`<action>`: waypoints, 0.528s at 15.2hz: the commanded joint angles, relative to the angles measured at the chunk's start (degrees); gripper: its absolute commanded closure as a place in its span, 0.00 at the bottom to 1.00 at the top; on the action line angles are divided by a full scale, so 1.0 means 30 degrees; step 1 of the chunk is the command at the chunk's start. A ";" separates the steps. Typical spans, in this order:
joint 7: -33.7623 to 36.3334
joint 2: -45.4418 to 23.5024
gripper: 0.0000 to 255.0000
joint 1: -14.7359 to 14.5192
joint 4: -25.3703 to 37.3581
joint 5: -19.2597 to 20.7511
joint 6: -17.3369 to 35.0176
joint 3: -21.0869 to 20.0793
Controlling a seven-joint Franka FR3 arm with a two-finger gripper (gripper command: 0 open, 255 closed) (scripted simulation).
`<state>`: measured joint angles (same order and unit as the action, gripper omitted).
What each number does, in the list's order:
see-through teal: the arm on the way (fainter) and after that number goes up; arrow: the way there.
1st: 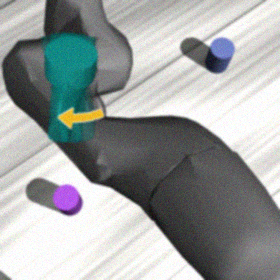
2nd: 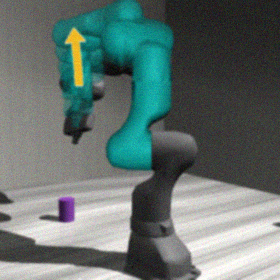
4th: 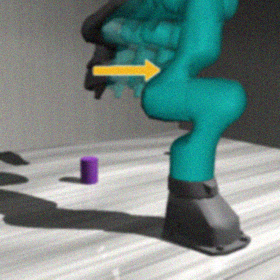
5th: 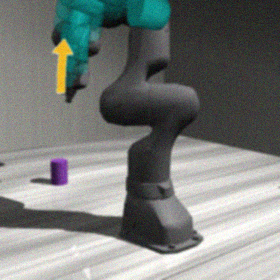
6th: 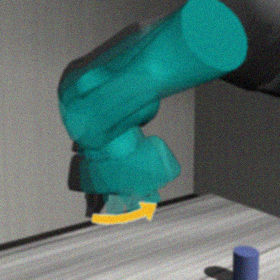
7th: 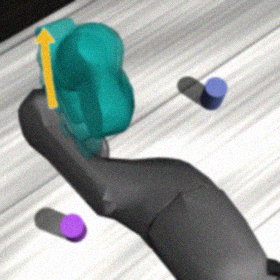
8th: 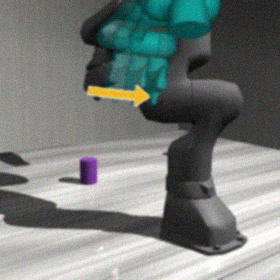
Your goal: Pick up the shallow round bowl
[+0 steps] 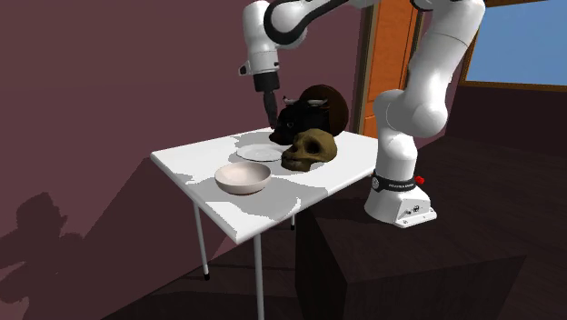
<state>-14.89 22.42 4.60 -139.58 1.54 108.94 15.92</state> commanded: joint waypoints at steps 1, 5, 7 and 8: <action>-0.0640 -0.1345 0.00 0.0026 0.0314 -0.0161 0.1125 0.0483; -0.2130 -0.4199 0.00 0.0107 0.1386 -0.0886 0.2931 0.1396; -0.2951 -0.5694 0.00 0.0171 0.2077 -0.1451 0.3697 0.1776; -0.3378 -0.6455 0.00 0.0218 0.2461 -0.1782 0.4040 0.1939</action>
<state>-23.45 6.07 5.17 -133.36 -2.65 119.30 21.09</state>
